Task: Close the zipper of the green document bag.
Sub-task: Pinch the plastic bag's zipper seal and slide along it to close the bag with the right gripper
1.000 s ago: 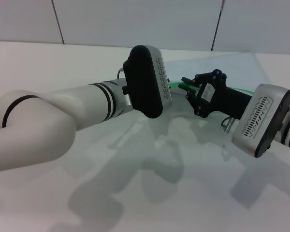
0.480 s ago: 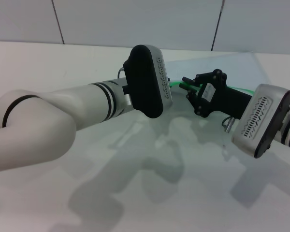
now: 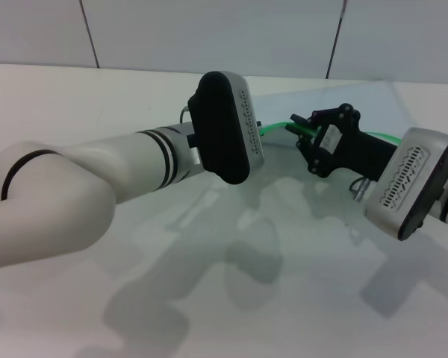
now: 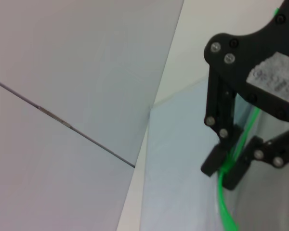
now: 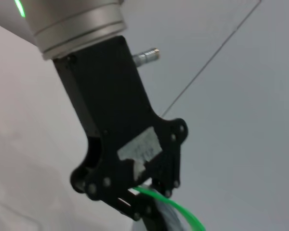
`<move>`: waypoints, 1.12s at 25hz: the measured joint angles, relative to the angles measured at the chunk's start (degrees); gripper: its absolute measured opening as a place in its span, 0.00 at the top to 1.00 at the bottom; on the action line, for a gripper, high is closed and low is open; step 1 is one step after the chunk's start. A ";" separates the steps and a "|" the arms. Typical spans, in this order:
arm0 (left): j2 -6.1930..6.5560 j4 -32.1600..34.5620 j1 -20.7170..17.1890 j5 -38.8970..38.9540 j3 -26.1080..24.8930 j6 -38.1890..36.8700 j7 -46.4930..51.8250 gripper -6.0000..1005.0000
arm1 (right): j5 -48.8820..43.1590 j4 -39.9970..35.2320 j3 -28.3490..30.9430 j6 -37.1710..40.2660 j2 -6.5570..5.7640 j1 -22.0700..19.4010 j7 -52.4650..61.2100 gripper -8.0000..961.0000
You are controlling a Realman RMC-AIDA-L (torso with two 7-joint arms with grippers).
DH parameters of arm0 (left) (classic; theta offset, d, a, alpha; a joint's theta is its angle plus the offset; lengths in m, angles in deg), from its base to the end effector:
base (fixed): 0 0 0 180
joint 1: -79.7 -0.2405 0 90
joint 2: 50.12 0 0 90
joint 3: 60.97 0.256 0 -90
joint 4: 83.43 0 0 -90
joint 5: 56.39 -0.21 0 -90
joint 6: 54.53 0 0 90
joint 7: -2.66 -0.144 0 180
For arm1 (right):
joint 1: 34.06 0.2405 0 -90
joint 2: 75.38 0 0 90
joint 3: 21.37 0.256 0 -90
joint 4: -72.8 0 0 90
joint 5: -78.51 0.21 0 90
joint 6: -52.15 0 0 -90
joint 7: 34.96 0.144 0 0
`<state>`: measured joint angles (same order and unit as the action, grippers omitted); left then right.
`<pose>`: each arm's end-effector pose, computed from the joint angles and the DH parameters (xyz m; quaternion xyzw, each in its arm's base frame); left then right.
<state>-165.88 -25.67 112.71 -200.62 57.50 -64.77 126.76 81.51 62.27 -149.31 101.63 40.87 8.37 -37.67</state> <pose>-0.1605 0.3960 -0.0947 -0.9081 0.1389 0.0540 0.3914 0.2335 0.3923 -0.0817 -0.9037 -0.1358 0.1124 0.3903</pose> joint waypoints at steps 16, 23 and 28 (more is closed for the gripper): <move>0.19 6.06 -6.92 -0.36 -4.93 -0.13 -2.59 0.94 | 0.08 4.29 5.75 -0.53 -0.23 -1.04 -0.63 0.86; 0.19 10.04 -11.67 -0.36 -7.04 -0.14 -2.63 0.94 | 0.08 5.80 11.65 -0.54 -0.45 -2.18 -0.63 0.84; 0.19 11.10 -13.07 -0.36 -7.89 -0.14 -2.64 0.94 | 0.07 7.93 14.53 -0.57 -0.47 -2.21 -1.41 0.82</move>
<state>-165.69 -14.57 99.64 -200.99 49.61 -64.91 124.12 81.58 70.20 -134.77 101.06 40.40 6.16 -39.08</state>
